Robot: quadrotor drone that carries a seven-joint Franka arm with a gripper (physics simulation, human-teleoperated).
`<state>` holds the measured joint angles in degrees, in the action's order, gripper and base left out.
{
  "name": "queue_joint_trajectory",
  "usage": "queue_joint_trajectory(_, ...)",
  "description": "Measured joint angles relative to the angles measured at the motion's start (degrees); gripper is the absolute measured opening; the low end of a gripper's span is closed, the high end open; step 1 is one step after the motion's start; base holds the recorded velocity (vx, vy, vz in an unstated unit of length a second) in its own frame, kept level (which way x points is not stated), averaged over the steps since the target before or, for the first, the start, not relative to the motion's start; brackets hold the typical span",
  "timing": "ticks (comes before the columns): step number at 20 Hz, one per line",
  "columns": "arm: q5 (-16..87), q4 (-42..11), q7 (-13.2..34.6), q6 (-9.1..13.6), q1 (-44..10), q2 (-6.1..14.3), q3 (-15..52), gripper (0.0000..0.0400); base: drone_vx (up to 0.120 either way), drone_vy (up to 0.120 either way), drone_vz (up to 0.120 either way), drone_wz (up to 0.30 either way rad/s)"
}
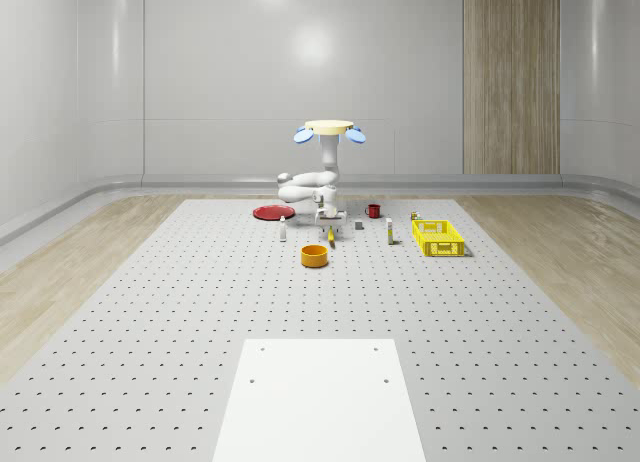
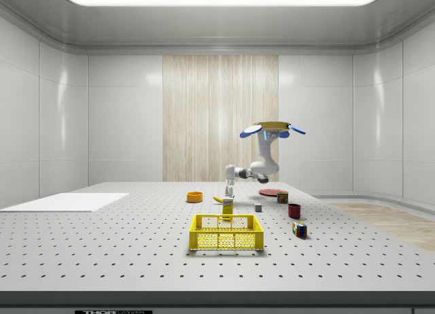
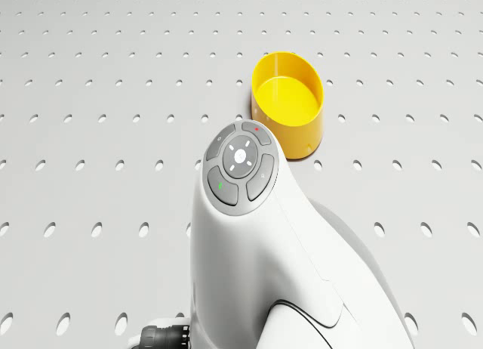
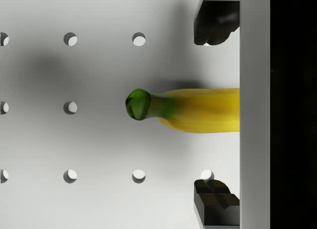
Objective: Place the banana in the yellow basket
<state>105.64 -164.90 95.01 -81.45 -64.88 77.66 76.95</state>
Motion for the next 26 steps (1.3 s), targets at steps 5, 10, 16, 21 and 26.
queue_joint_trajectory(5,-0.40,0.05,0.20,-0.83,-0.22,0.89,0.18,0.0400,0.120,0.000,0.000,0.000)
queue_joint_trajectory(10,-0.77,0.09,0.38,-1.62,-0.43,1.74,0.35,0.0400,0.072,0.000,0.000,0.000)
queue_joint_trajectory(16,0.58,0.42,0.39,-3.27,-0.60,2.91,-1.34,0.0400,0.020,0.000,0.000,0.000)
queue_joint_trajectory(21,3.06,1.03,0.27,-5.07,-0.81,3.84,-4.15,0.0400,0.000,0.000,0.000,0.000)
queue_joint_trajectory(26,4.97,1.61,0.22,-6.45,-1.08,4.47,-6.31,0.0400,0.000,0.000,0.000,0.000)
